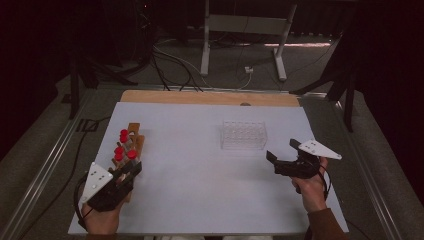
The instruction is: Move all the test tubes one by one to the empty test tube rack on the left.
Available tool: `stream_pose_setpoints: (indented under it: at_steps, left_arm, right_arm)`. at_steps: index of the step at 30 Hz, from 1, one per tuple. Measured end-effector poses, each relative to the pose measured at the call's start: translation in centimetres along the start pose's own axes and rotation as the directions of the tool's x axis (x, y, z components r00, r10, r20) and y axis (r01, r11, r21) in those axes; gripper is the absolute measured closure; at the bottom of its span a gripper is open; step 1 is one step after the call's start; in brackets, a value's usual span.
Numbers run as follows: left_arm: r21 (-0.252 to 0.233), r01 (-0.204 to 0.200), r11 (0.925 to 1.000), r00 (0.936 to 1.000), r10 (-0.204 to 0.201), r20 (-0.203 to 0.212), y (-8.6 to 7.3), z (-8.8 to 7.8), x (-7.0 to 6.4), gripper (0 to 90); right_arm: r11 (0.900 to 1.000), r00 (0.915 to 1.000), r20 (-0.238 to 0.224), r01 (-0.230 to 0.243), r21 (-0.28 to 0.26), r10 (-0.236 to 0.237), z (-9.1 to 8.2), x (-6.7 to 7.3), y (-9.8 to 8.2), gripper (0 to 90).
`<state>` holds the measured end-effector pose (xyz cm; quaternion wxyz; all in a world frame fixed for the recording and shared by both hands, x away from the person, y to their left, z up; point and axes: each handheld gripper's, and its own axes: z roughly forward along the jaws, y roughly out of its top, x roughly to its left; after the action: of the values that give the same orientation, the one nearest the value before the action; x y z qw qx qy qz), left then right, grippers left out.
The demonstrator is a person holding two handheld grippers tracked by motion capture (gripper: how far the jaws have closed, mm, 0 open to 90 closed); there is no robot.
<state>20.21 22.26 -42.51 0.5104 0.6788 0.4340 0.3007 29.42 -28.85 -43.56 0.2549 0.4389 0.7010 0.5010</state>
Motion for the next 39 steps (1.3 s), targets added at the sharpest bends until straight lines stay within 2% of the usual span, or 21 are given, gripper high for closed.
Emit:
stream_pose_setpoints:
  at_steps: [8, 14, 17, 21, 25, 33, 35, 39]
  left_arm:
    - [0.0, 0.003, 1.0, 0.9986, -0.003, -0.053, -0.7, -1.2, 1.4, 75.6]
    - [-0.009, 0.005, 1.0, 0.9938, -0.006, -0.111, -1.2, -1.9, 2.9, 75.6]
    - [-0.002, 0.016, 0.9999, 0.991, -0.017, -0.133, -1.8, -1.6, 3.6, 75.5]
    - [0.039, 0.019, 0.9991, 0.9904, -0.013, -0.138, -2.8, -0.9, 3.9, 75.2]
    - [0.098, 0.032, 0.9947, 0.9889, -0.017, -0.147, -3.7, -0.3, 4.0, 73.9]
    - [0.141, 0.035, 0.9895, 0.9891, -0.014, -0.147, -4.3, -0.3, 4.1, 71.9]
    - [0.139, 0.041, 0.9894, 0.9907, -0.023, -0.134, -4.2, -0.4, 4.1, 65.1]
    - [0.09, 0.048, 0.9948, 0.991, -0.036, -0.129, -3.8, -0.9, 4.0, 39.2]
  right_arm:
    - [1.0, 1.0, 0.0, -0.006, -0.009, 0.006, -0.2, -0.2, -0.1, 0.0]
    - [1.0, 1.0, 0.001, -0.003, -0.003, 0.003, -0.2, -0.1, -0.3, 0.0]
    - [1.0, 1.0, 0.002, -0.006, 0.001, 0.006, -0.2, -0.1, -0.4, 0.0]
    - [1.0, 1.0, 0.0, -0.003, 0.004, 0.003, -0.4, 0.0, -0.6, 0.0]
    - [1.0, 1.0, -0.002, -0.004, 0.009, 0.004, -0.7, 0.1, -0.9, 0.0]
    - [1.0, 1.0, 0.002, -0.005, 0.009, 0.005, -1.8, -0.1, -1.5, 0.0]
    - [1.0, 1.0, 0.004, -0.007, 0.011, 0.007, -1.9, -0.2, -1.6, 0.0]
    - [1.0, 0.9999, 0.012, -0.01, 0.013, 0.01, -2.2, -0.4, -2.0, 0.0]
